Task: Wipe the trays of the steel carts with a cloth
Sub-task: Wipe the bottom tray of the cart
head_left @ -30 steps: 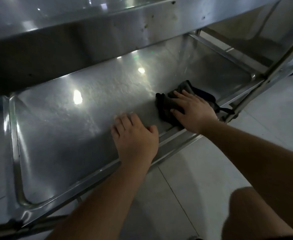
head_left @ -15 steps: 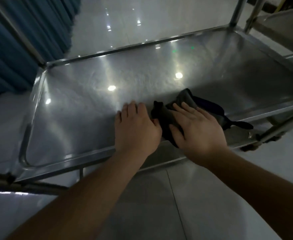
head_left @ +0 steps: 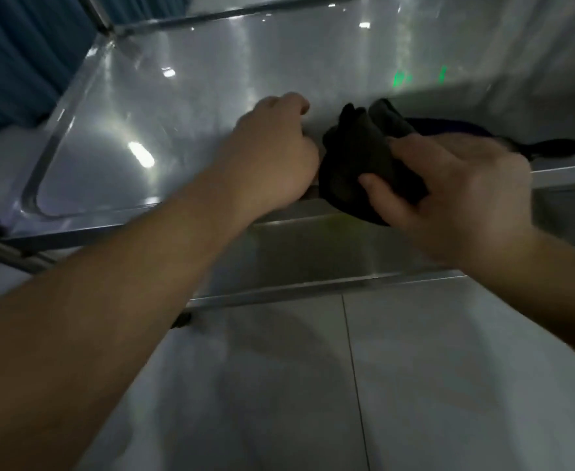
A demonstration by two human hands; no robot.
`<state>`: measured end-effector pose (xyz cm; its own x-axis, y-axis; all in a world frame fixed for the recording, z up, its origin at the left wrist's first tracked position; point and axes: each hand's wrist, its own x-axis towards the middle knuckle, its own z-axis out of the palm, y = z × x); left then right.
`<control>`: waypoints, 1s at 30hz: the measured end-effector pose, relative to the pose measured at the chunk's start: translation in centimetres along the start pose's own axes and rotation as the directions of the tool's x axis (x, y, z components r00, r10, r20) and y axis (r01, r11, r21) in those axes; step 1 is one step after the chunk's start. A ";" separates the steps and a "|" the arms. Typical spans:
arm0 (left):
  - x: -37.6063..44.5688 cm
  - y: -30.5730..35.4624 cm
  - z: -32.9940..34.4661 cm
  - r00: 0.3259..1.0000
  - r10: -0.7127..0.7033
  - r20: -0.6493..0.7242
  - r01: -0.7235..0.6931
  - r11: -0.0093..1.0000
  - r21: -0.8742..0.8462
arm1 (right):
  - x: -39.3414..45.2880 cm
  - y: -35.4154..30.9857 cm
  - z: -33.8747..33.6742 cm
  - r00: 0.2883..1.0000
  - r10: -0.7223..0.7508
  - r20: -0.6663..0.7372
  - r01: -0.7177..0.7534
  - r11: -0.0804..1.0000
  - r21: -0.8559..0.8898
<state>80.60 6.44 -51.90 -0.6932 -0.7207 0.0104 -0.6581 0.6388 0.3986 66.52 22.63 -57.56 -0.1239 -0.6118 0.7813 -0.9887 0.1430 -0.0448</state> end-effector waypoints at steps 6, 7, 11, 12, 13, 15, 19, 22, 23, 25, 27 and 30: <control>-5.1 -2.0 0.1 0.982 0.134 -0.135 -0.123 0.989 0.086 | 0.1 -1.8 -2.2 0.998 -0.036 0.051 0.036 0.999 0.007; -6.3 -2.5 0.5 0.972 0.159 -0.173 -0.150 0.987 0.064 | -0.2 -2.2 -2.8 0.996 -0.067 0.067 0.065 0.998 0.021; -10.6 -5.3 1.5 0.925 0.245 -0.289 -0.246 0.969 0.033 | -2.3 -4.2 -4.3 0.955 -0.235 0.179 0.212 0.967 0.139; -11.7 -6.2 1.9 0.909 0.271 -0.317 -0.263 0.962 0.070 | -3.1 -5.0 -4.1 0.938 -0.261 0.229 0.226 0.960 0.168; -13.0 -7.2 2.2 0.889 0.300 -0.345 -0.281 0.954 0.105 | -4.1 -5.7 -3.6 0.917 -0.272 0.291 0.223 0.956 0.192; -15.3 -9.4 3.3 0.873 0.336 -0.353 -0.310 0.942 0.128 | -5.8 -6.6 -1.8 0.863 -0.259 0.435 0.173 0.958 0.226; -17.3 -14.7 6.0 0.965 0.259 -0.046 -0.247 0.950 0.190 | -8.6 -7.8 3.5 0.734 -0.277 0.620 0.189 0.960 0.205; -17.2 -18.6 8.2 0.984 0.108 0.138 -0.139 0.961 0.238 | -9.6 -9.1 7.1 0.669 -0.318 0.672 0.251 0.947 0.199; -17.2 -19.8 8.8 0.984 0.066 0.166 -0.108 0.961 0.255 | -9.8 -9.7 8.3 0.658 -0.334 0.675 0.272 0.941 0.201; -17.2 -22.2 9.8 0.982 -0.003 0.189 -0.049 0.962 0.269 | -9.8 -11.1 10.6 0.648 -0.333 0.685 0.280 0.940 0.193; -17.0 -24.3 10.6 0.980 -0.057 0.189 0.008 0.969 0.248 | -9.4 -12.7 12.6 0.655 -0.298 0.694 0.241 0.953 0.182; -17.1 -27.1 11.6 0.971 -0.151 0.183 0.121 0.979 0.166 | -8.2 -15.5 15.5 0.707 -0.222 0.672 0.162 0.975 0.152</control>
<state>106.90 4.54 -73.55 -0.6280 -0.7470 -0.2182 -0.7765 0.5831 0.2388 81.53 13.37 -72.93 0.0754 -0.9867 0.1439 -0.9969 -0.0779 -0.0118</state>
